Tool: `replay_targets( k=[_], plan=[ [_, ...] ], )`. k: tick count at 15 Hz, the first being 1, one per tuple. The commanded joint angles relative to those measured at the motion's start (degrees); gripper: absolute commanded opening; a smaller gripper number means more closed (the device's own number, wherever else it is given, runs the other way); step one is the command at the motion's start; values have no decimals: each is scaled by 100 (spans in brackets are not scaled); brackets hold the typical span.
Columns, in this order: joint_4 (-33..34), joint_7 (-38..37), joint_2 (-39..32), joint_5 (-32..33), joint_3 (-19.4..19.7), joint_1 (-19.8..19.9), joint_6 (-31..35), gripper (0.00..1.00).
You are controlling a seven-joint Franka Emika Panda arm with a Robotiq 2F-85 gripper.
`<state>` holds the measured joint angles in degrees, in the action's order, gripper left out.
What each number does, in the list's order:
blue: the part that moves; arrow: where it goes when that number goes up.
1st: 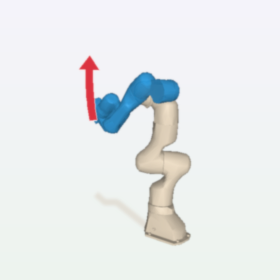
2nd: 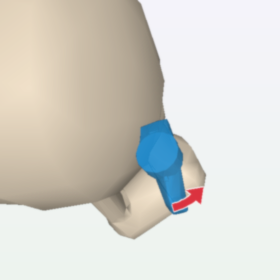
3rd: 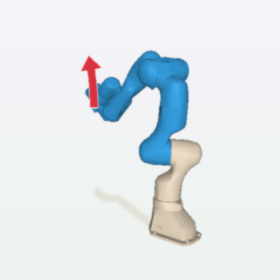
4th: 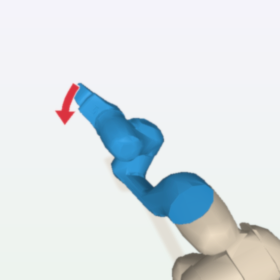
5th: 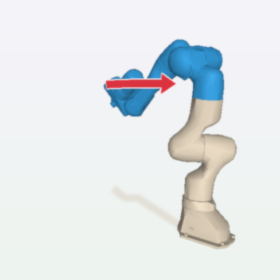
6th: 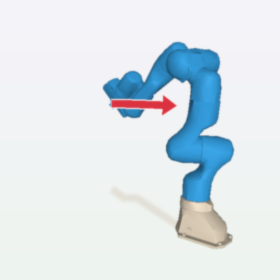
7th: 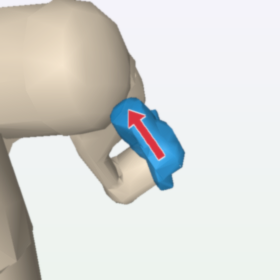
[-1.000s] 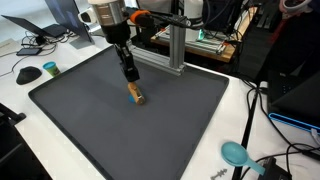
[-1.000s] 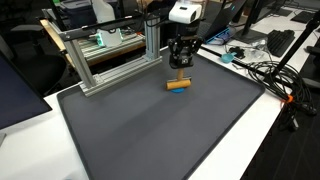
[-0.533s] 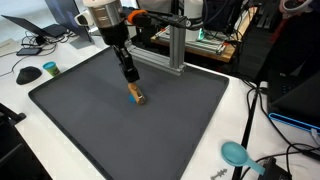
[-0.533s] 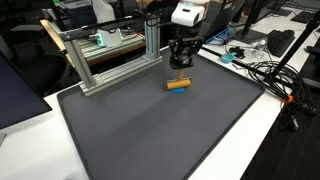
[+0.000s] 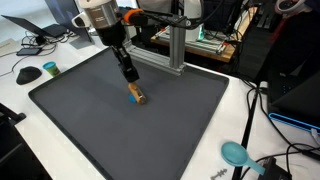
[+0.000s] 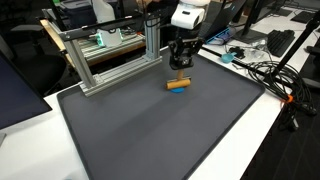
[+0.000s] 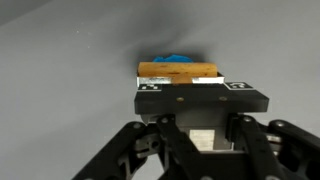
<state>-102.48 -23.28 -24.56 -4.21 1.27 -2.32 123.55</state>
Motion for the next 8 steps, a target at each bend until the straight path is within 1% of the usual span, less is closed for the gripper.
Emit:
replay_targets(
  k=[1, 8],
  plan=[
    [15, 300, -363, -406, -117, 82, -107, 22],
    [44, 338, -379, -422, -114, 67, -215, 22]
  ],
)
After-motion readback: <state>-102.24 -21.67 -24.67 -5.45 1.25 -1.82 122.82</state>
